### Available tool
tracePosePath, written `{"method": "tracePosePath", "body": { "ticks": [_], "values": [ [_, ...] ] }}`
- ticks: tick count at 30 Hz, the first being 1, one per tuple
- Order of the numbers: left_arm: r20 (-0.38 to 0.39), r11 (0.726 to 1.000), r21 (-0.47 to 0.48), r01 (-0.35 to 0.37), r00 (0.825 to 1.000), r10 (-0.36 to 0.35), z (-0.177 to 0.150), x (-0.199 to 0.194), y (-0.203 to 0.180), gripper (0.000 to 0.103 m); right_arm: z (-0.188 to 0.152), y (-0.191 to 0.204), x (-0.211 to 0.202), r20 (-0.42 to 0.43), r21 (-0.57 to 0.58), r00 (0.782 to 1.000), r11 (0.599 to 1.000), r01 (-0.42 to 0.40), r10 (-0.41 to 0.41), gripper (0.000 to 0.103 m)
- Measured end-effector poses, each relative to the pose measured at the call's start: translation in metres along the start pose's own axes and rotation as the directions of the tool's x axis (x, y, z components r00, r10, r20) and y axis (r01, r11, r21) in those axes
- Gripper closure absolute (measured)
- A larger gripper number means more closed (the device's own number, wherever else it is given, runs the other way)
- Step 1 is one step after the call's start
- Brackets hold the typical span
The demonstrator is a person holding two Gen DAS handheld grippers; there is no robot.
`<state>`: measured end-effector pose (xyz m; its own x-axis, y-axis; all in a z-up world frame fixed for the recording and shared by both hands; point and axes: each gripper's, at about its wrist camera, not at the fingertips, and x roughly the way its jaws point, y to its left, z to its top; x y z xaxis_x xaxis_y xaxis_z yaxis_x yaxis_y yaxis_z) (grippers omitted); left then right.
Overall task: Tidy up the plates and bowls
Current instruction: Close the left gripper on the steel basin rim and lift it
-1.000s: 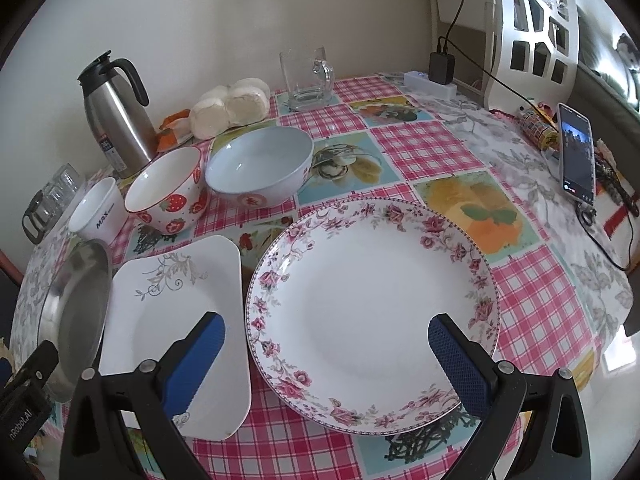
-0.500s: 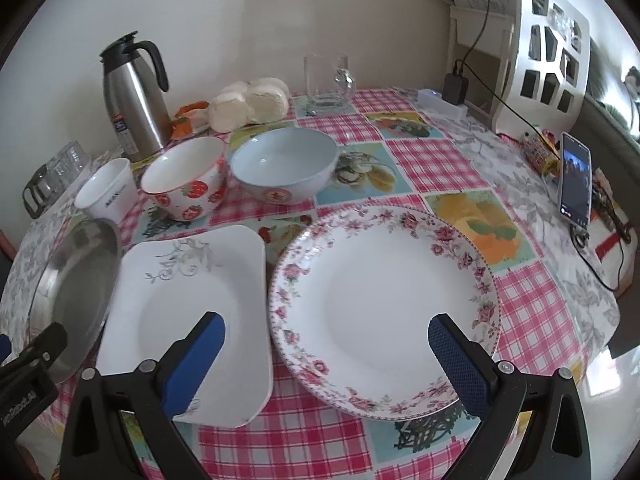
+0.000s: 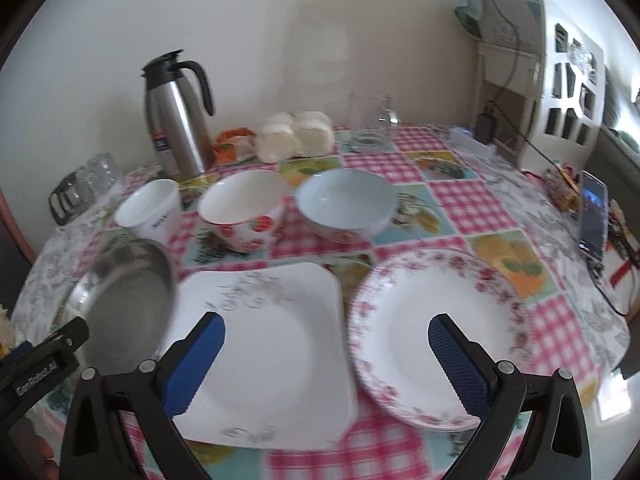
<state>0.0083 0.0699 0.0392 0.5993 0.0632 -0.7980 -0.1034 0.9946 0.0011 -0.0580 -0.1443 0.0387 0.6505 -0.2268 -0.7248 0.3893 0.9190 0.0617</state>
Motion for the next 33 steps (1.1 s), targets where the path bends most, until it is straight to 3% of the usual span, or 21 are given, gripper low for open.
{"method": "tracePosePath", "body": {
  "ticks": [7, 12, 14, 22, 28, 33],
  "values": [
    [0.037, 0.991, -0.132, 0.034, 0.999, -0.029, 0.012, 0.021, 0.044, 0.000, 0.002, 0.046, 0.012, -0.014, -0.031, 0.998, 0.998, -0.062, 0.062, 0.000],
    [-0.090, 0.986, -0.167, 0.016, 0.995, -0.032, 0.018, 0.055, 0.060, 0.000, -0.002, 0.079, 0.035, -0.072, -0.060, 0.993, 0.994, -0.094, 0.090, 0.003],
    [-0.109, 0.984, -0.178, -0.012, 0.994, -0.008, 0.018, 0.064, 0.065, 0.000, -0.003, 0.087, 0.046, -0.103, -0.056, 0.989, 0.992, -0.113, 0.107, 0.014],
    [-0.208, 0.956, -0.284, -0.077, 0.978, 0.017, 0.014, 0.103, 0.093, 0.001, -0.006, 0.107, 0.078, -0.176, -0.037, 0.977, 0.991, -0.128, 0.119, 0.026],
    [-0.223, 0.953, -0.280, -0.115, 0.974, 0.051, 0.012, 0.115, 0.097, 0.024, -0.004, 0.117, 0.091, -0.192, -0.028, 0.973, 0.990, -0.135, 0.127, 0.027],
    [-0.203, 0.957, -0.262, -0.129, 0.976, 0.076, 0.013, 0.116, 0.098, 0.056, -0.004, 0.121, 0.096, -0.194, -0.025, 0.970, 0.988, -0.154, 0.147, 0.027]
  ]
}}
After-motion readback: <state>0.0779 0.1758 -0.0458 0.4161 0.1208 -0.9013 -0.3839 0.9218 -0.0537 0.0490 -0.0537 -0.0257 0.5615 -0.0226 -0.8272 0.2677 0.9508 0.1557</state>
